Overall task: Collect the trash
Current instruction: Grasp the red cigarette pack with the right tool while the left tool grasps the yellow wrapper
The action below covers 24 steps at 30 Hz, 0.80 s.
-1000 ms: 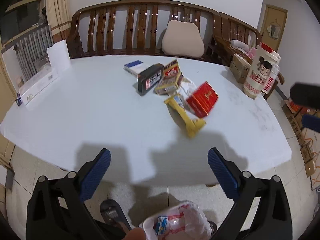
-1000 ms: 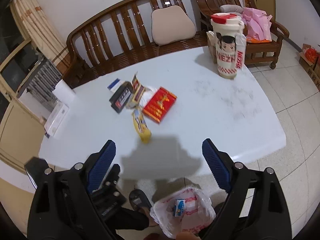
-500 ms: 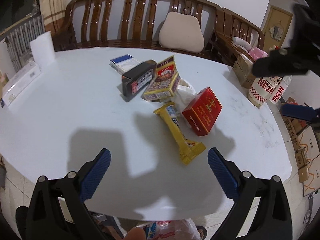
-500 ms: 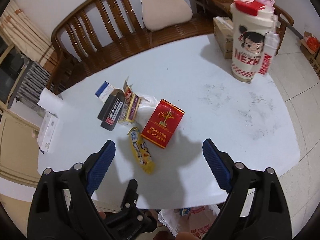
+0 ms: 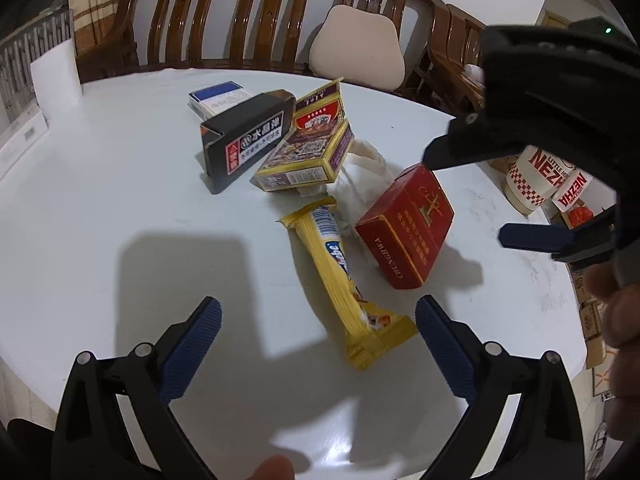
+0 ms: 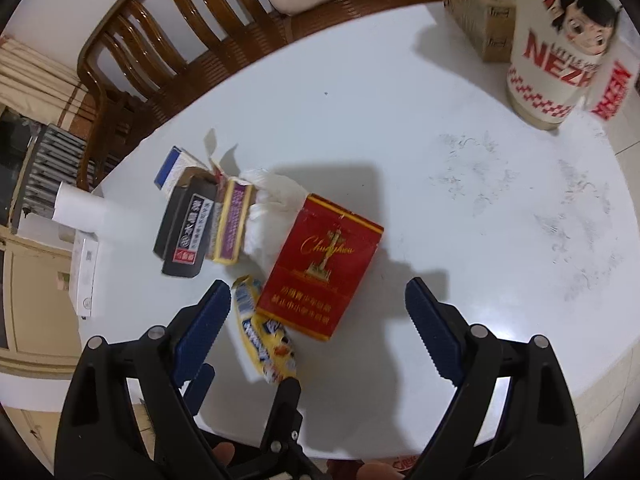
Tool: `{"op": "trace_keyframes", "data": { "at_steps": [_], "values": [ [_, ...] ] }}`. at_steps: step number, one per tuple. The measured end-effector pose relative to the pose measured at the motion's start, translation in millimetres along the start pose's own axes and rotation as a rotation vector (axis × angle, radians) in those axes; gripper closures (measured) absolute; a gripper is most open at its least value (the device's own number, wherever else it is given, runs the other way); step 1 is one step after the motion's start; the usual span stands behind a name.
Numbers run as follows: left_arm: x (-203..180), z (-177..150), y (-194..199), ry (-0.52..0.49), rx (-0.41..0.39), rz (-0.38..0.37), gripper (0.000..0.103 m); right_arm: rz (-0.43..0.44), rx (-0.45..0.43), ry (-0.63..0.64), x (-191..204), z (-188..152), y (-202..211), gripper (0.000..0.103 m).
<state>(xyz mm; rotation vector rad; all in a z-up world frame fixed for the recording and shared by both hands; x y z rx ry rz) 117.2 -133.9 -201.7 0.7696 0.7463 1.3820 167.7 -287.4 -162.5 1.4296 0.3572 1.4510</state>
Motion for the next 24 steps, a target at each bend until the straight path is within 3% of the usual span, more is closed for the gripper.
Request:
{"op": "trace_keyframes", "data": {
  "at_steps": [10,13,16,18,21,24],
  "values": [
    [-4.2,4.7,-20.4,0.008,0.025,0.000,0.010,0.058,0.066,-0.082,-13.1,16.7,-30.5,0.016],
    [-7.8,4.1,-21.1,-0.010,0.002,0.031,0.014,0.058,0.078,-0.101,-15.2,19.5,-36.3,0.016],
    [-5.8,4.8,-20.3,-0.006,-0.015,0.067,0.029,0.049,0.081,-0.101,-17.1,22.1,-41.8,0.019],
    [-3.4,6.4,-20.8,-0.009,-0.022,0.086,0.043,0.037,0.085,-0.109,-18.8,22.1,-45.3,0.033],
    [-0.4,7.0,-20.5,-0.009,-0.028,0.084,0.047,0.042,0.077,-0.122,-22.5,22.5,-46.9,0.041],
    [3.8,7.1,-19.8,0.002,-0.030,0.083,0.056,0.032,0.075,-0.113,-21.0,22.0,-48.9,0.043]
  ]
}}
Point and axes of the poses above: each gripper's, at about its wrist camera, not at the fingertips, and y roughly against the way its jaws point, x to its left, z to its top, the point moved 2 cm from there along -y, roughly the way its jaws point, and after that the axes turned 13 degrees about z, right-handed, at the moved point
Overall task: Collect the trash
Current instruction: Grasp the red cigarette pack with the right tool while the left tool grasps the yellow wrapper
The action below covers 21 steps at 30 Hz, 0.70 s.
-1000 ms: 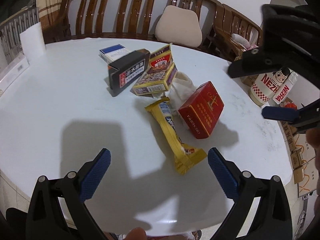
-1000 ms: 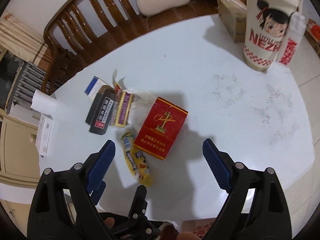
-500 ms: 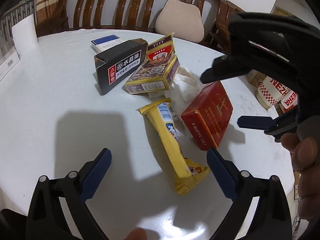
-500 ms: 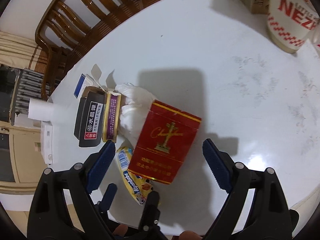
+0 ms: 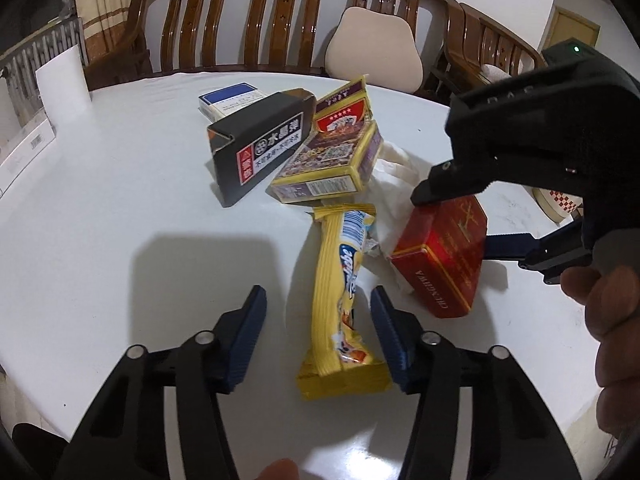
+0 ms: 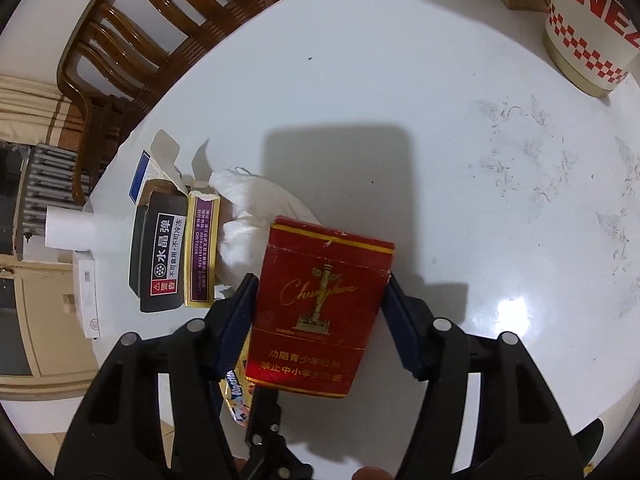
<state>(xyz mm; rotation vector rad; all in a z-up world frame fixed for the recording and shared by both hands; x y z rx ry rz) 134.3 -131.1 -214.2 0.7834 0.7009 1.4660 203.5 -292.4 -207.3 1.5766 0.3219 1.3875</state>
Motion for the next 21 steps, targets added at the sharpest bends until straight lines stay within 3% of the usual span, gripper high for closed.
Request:
{"op": "trace_keyframes", "data": {
  "at_steps": [2,3,4,21],
  "values": [
    [4.3,0.0,-0.1,0.014,0.001,0.002,0.063,-0.001,0.000,0.002,0.7,-0.1,-0.8,0.043],
    [5.3,0.3,-0.5,0.015,0.000,-0.003,0.074,-0.005,-0.001,0.010,1.3,-0.4,-1.1,0.044],
    [5.9,-0.1,-0.6,0.015,0.001,-0.011,0.078,-0.010,-0.002,0.019,2.4,-1.0,-1.5,0.044],
    [16.8,-6.6,11.8,0.024,0.007,-0.046,0.086,-0.035,-0.050,0.120,14.6,-14.6,22.6,0.046]
  ]
}}
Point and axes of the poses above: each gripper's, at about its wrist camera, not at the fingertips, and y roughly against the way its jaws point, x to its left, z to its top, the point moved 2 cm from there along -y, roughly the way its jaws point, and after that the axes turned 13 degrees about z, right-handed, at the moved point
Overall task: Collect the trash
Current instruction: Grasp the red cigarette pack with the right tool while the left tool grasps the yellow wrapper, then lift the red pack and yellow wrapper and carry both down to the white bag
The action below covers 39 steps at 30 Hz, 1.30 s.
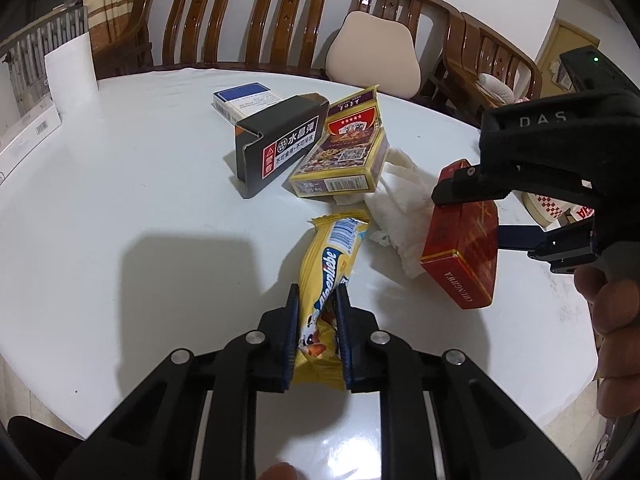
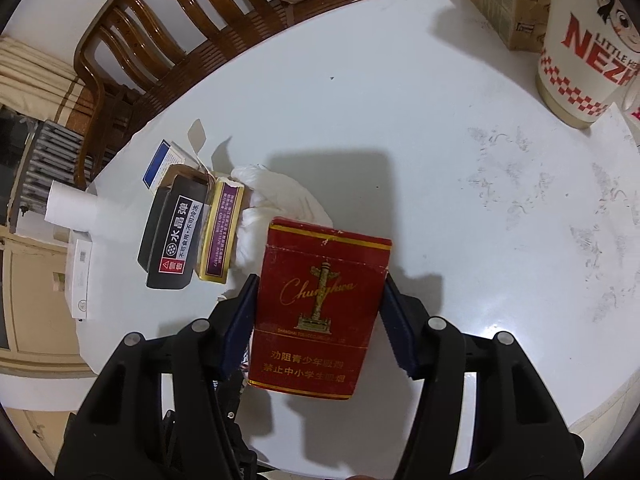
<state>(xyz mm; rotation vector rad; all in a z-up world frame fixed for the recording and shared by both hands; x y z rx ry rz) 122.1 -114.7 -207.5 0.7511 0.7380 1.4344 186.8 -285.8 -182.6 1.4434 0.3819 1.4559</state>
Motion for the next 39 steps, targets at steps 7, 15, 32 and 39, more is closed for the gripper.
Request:
{"op": "trace_keyframes", "data": {
  "at_steps": [7,15,32,39],
  "values": [
    [1.2,-0.9,5.5,-0.008,-0.014,-0.013,0.087,0.000,-0.012,0.011,1.8,-3.7,7.8,0.046],
    [1.8,0.2,23.1,-0.031,-0.044,-0.010,0.088,0.000,-0.032,0.031,5.5,-6.9,18.0,0.046],
    [3.6,-1.8,90.2,-0.099,-0.146,-0.015,0.088,0.051,-0.132,0.144,29.0,-33.4,84.2,0.046],
    [6.6,-15.9,120.0,-0.132,-0.174,-0.030,0.088,0.072,-0.175,0.229,47.5,-61.4,121.3,0.046]
  ]
}}
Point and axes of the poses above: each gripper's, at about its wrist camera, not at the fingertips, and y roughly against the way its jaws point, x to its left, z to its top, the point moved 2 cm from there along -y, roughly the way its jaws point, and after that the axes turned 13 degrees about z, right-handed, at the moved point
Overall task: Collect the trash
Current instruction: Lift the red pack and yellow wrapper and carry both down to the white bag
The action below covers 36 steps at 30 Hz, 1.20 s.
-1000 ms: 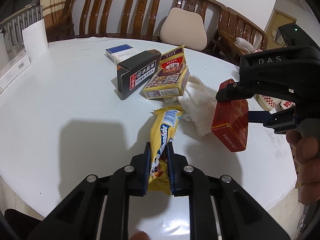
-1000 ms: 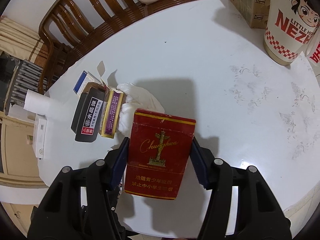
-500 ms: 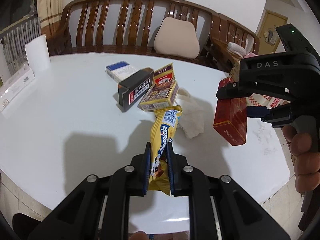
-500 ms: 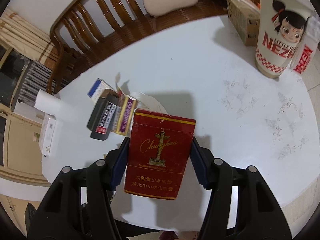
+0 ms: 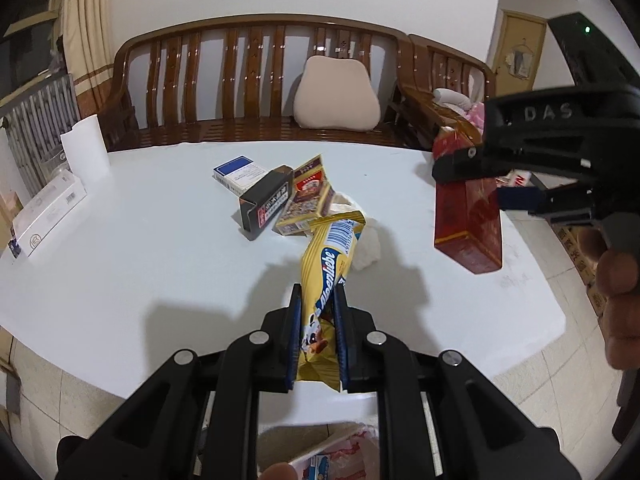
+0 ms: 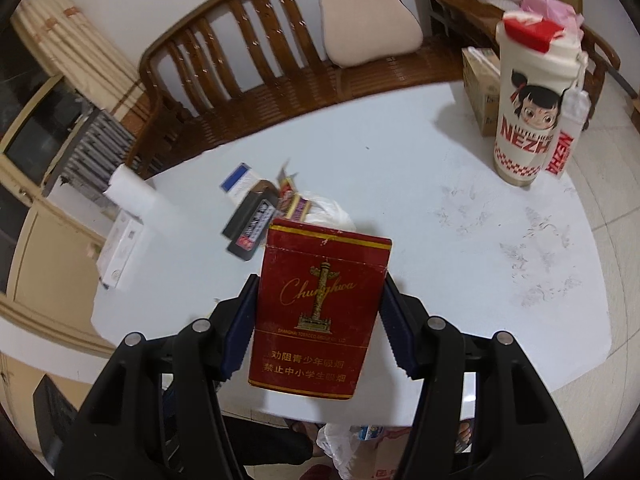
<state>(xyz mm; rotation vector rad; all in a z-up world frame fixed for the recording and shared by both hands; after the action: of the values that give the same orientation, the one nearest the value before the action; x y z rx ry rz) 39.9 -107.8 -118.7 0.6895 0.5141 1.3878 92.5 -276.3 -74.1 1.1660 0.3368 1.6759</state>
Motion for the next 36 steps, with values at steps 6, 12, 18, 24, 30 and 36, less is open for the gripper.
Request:
{"op": "trace_keyframes", "data": {
  "at_steps": [6,12,18,24,30,36],
  "values": [
    [3.7,-17.7,34.4,-0.023,-0.022,-0.051,0.088,0.028,-0.024,0.075,22.0,-28.0,35.8,0.046],
    [10.0,-44.2,64.1,-0.045,-0.029,-0.097,0.088,0.041,-0.042,0.106,30.4,-65.9,64.0,0.046],
    [13.5,-78.4,82.4,-0.079,-0.026,-0.103,0.088,0.018,-0.066,0.138,30.7,-113.3,84.8,0.046],
    [10.5,-116.8,79.6,-0.109,0.020,-0.097,0.088,-0.018,-0.070,0.156,24.5,-156.8,93.9,0.046],
    [6.8,-150.6,66.5,-0.128,0.086,-0.089,0.088,-0.058,-0.055,0.178,17.5,-192.2,91.1,0.046],
    [2.0,-183.6,41.3,-0.105,0.208,-0.134,0.088,-0.067,-0.009,0.144,-1.3,-222.2,67.9,0.046]
  ]
}}
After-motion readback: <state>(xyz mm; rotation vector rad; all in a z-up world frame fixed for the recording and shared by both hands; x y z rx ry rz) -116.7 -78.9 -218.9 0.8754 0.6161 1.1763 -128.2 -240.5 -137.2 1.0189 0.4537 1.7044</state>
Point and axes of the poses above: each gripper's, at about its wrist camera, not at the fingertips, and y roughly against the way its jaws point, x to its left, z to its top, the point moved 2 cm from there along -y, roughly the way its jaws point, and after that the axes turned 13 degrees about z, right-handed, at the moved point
